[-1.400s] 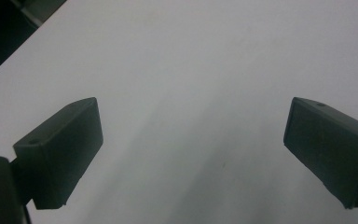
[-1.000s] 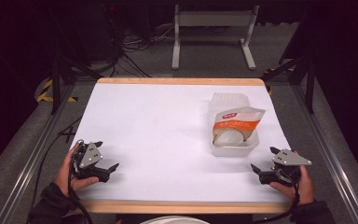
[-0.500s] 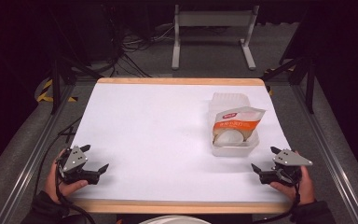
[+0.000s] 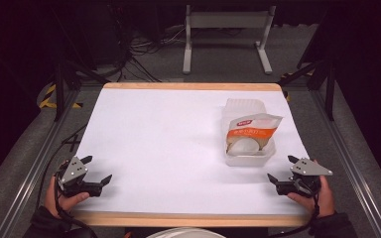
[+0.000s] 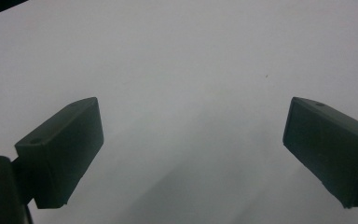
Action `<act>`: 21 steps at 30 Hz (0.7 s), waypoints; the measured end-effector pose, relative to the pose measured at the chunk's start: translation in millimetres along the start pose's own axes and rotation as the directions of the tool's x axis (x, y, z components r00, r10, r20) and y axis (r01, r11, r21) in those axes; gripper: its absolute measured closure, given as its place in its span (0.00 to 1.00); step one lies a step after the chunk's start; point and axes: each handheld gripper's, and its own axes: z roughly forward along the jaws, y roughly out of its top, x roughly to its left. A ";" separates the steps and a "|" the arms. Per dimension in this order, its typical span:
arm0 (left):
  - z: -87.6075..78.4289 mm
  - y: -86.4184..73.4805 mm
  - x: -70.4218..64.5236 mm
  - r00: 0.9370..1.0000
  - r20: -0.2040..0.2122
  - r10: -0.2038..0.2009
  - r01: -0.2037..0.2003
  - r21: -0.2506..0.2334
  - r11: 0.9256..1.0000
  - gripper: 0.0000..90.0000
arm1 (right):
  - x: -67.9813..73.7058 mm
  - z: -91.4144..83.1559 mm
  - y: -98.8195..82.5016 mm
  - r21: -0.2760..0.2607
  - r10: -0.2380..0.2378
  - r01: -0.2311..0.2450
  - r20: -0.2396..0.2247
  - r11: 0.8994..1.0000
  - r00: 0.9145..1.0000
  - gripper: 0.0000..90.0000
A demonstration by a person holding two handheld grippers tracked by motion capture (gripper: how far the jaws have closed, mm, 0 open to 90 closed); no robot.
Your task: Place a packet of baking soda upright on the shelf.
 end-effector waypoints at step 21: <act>1.4 3.4 -4.4 1.000 0.015 0.004 -0.004 -0.025 1.000 0.07 | -1.9 0.2 -1.2 0.004 0.015 -0.015 0.005 1.000 1.000 0.07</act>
